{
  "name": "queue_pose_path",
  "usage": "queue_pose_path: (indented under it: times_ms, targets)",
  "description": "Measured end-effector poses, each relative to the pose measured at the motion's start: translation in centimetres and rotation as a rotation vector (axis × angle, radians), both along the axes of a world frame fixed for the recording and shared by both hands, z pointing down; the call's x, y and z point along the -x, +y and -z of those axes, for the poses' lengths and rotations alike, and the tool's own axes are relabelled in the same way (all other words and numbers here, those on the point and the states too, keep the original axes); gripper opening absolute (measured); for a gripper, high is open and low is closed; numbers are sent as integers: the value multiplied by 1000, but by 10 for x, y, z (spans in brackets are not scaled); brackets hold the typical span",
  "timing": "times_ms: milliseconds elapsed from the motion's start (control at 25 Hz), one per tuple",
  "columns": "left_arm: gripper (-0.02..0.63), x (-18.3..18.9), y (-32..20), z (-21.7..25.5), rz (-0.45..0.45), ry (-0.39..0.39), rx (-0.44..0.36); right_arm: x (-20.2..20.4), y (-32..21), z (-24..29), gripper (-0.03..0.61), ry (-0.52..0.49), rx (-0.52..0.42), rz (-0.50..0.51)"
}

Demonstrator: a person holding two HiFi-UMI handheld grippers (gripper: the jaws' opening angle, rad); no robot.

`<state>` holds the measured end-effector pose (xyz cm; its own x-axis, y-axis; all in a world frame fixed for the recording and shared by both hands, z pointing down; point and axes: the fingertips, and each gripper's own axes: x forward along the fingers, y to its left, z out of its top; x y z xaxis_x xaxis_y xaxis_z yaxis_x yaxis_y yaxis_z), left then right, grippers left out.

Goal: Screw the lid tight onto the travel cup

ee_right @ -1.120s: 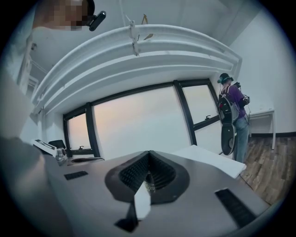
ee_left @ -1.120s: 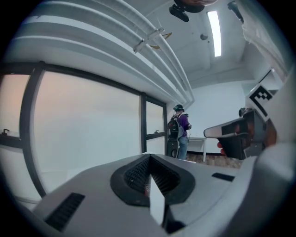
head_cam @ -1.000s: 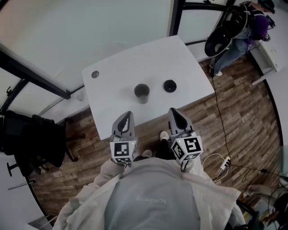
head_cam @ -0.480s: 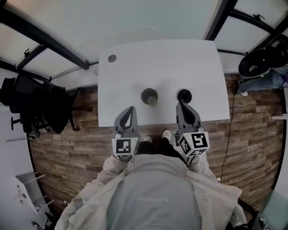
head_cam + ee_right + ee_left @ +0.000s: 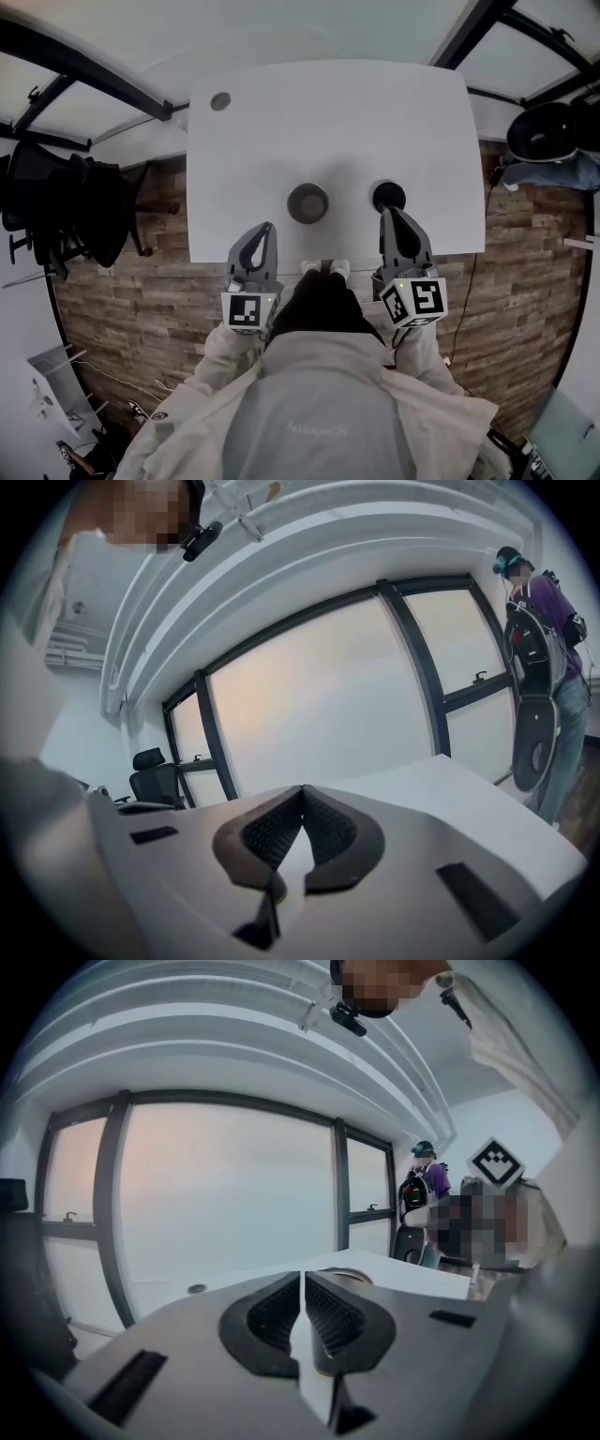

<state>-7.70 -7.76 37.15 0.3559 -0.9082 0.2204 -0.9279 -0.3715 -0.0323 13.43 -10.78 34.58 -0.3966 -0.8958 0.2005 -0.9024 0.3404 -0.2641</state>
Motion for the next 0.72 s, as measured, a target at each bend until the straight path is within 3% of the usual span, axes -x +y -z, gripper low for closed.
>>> queue_pose_path:
  times_ms: [160,280,440,560,720]
  targets:
    - [40,-6,-5,-31,-94,48,62,-10,-5,-29,21,9,33,-47]
    - [272,-13,-8,-57,-203,76,96,-10,-6,-50,21,22,64,-65]
    - [434,-30,-16,-92,-316,44,71,-7,-10,-74,21,41,92,-73]
    - [491,-49,-24,-115,-384,25,71,-11,-13,-90,21,45,107,-89]
    - [505,-65,-44,-131,-432,11,36,-10,-24,-102,21,57,120,-91]
